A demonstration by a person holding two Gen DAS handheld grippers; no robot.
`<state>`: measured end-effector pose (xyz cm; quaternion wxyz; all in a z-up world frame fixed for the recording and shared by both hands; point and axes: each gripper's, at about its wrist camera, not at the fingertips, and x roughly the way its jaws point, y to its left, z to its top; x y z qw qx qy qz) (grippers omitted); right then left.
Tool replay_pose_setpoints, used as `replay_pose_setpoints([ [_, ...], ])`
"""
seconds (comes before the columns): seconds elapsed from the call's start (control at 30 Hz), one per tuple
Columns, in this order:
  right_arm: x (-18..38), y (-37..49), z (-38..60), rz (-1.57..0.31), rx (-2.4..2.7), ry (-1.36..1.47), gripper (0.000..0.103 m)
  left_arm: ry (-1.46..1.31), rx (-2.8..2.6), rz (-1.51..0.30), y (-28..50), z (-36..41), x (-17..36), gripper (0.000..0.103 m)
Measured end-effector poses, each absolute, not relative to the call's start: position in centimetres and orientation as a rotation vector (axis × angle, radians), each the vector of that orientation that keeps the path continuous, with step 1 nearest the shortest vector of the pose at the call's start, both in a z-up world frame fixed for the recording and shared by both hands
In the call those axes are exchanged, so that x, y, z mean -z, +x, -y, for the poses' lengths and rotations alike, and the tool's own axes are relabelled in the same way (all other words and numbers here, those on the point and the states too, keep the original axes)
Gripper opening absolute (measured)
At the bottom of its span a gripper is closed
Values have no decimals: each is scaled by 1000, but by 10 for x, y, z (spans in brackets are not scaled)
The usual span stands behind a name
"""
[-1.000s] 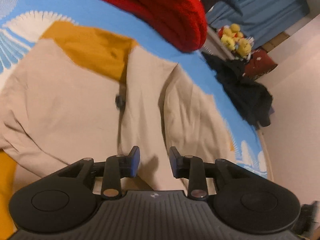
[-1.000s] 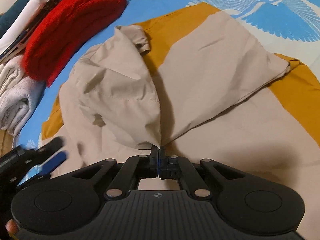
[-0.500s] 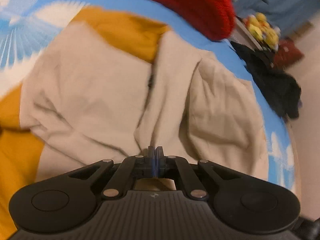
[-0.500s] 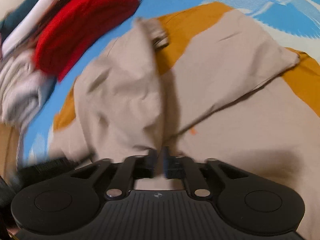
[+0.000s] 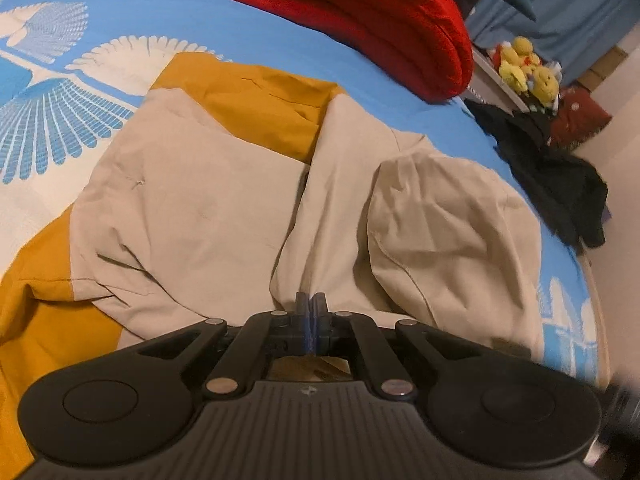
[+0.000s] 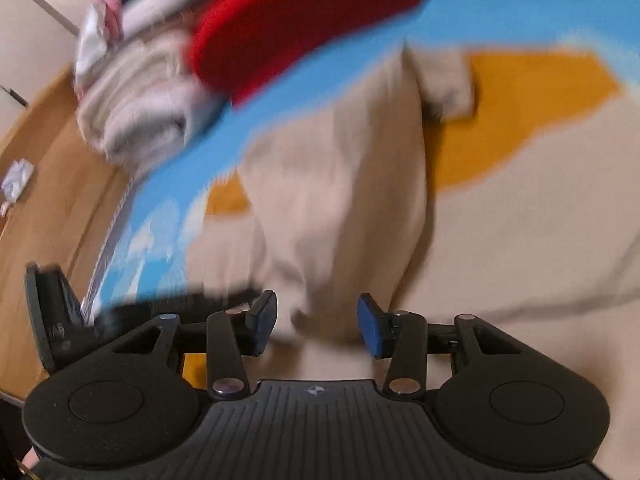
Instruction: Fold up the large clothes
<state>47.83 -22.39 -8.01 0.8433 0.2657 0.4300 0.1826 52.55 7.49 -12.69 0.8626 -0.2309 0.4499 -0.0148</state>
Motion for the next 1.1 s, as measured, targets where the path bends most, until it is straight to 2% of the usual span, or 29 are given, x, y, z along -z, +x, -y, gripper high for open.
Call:
replay_pose_setpoints([
  [0.13, 83, 494, 246, -771, -329, 718, 49, -427, 13, -967, 526, -71, 129, 1],
  [0.27, 105, 516, 243, -790, -318, 768, 48, -382, 35, -984, 523, -65, 130, 1],
  [0.3, 107, 515, 242, -785, -312, 772, 44, -374, 36, -978, 523, -65, 131, 1],
  [0.33, 106, 511, 243, -766, -279, 764, 17, -380, 41, -967, 523, -66, 129, 1],
  [0.37, 102, 507, 247, -747, -239, 763, 0, -406, 48, -945, 523, -70, 127, 1],
  [0.47, 88, 483, 263, -605, -163, 808, 0, -496, 73, -860, 520, -80, 117, 1],
  [0.53, 89, 467, 266, -585, -116, 798, 0, -554, 97, -873, 522, -84, 122, 1],
  [0.6, 108, 465, 263, -701, -21, 743, 0, -593, 76, -950, 527, -86, 142, 1],
  [0.63, 126, 469, 261, -829, 68, 688, 0, -587, 55, -979, 528, -85, 153, 1],
  [0.7, 153, 470, 265, -978, 174, 721, 0, -551, 41, -1029, 532, -80, 164, 1],
  [0.8, 143, 474, 260, -967, 173, 665, 1, -491, 37, -1033, 535, -73, 159, 4],
  [0.83, 134, 475, 258, -937, 156, 644, 3, -480, 39, -1014, 536, -73, 153, 7],
  [0.87, 126, 473, 258, -908, 151, 630, 11, -465, 39, -985, 536, -73, 146, 9],
  [0.9, 118, 470, 258, -876, 153, 618, 17, -441, 35, -947, 536, -73, 136, 17],
  [0.93, 109, 467, 258, -840, 161, 598, 32, -408, 31, -898, 535, -72, 125, 23],
  [0.97, 99, 464, 257, -794, 172, 573, 35, -368, 33, -839, 533, -70, 113, 25],
  [1.1, 72, 454, 244, -582, 38, 509, 35, -337, 122, -712, 526, -60, 95, 25],
])
